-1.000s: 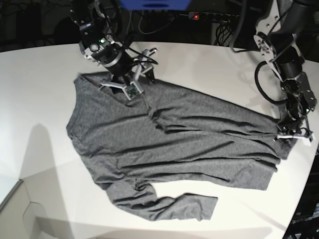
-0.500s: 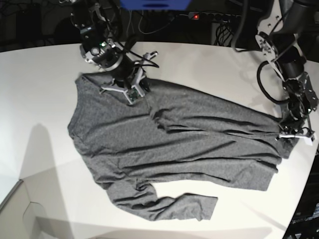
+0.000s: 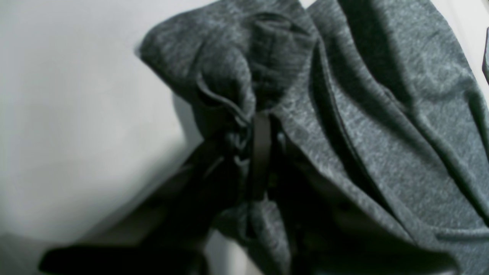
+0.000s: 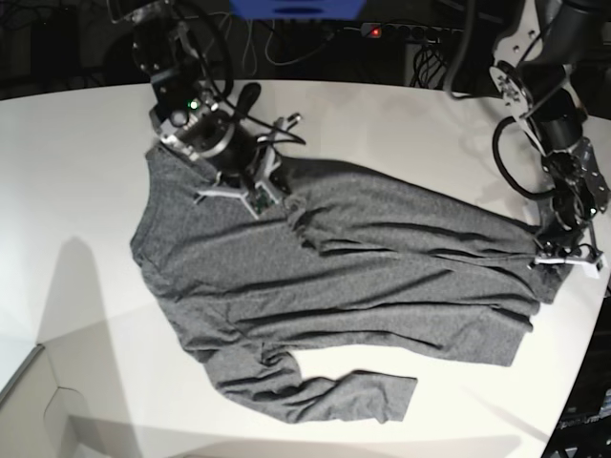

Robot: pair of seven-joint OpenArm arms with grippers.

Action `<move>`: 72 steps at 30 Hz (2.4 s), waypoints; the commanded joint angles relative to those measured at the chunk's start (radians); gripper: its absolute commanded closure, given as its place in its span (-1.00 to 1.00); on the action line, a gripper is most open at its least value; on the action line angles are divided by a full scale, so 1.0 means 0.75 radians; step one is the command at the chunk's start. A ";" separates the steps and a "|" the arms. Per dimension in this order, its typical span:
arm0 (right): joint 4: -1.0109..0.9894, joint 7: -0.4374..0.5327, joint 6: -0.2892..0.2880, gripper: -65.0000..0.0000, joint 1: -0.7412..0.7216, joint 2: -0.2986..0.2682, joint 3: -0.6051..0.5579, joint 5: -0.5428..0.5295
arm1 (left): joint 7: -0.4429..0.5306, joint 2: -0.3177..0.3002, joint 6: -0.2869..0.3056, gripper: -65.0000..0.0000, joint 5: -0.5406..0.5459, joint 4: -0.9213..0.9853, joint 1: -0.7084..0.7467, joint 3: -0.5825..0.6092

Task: Layout the t-shirt on the table in an organized manner, then fold the t-shirt properly
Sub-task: 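Grasp the collar edge with the right gripper near the neckline, then hold the shirt with the left gripper and lift the collar with the right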

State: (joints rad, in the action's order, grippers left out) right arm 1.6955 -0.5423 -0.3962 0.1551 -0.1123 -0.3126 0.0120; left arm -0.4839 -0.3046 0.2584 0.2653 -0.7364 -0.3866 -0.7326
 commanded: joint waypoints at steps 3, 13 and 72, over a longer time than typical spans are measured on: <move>0.017 0.010 -0.013 1.00 -0.071 0.001 0.003 -0.013 | 0.026 -0.035 0.002 1.00 0.005 -0.026 -0.030 0.000; -0.069 0.006 -0.013 1.00 -0.140 -0.001 -0.002 -0.013 | 0.026 -0.037 0.002 1.00 0.005 -0.026 -0.056 -0.002; -0.021 -0.231 -0.181 1.00 -0.011 0.110 0.001 -0.013 | 0.026 -0.035 0.002 1.00 0.005 -0.026 -0.071 -0.004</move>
State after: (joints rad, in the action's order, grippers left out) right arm 1.6573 -0.7341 -0.5201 0.1593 -0.0288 -0.3119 0.0124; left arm -0.4862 -0.3103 0.2546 0.2584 -0.7368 -0.4114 -0.7349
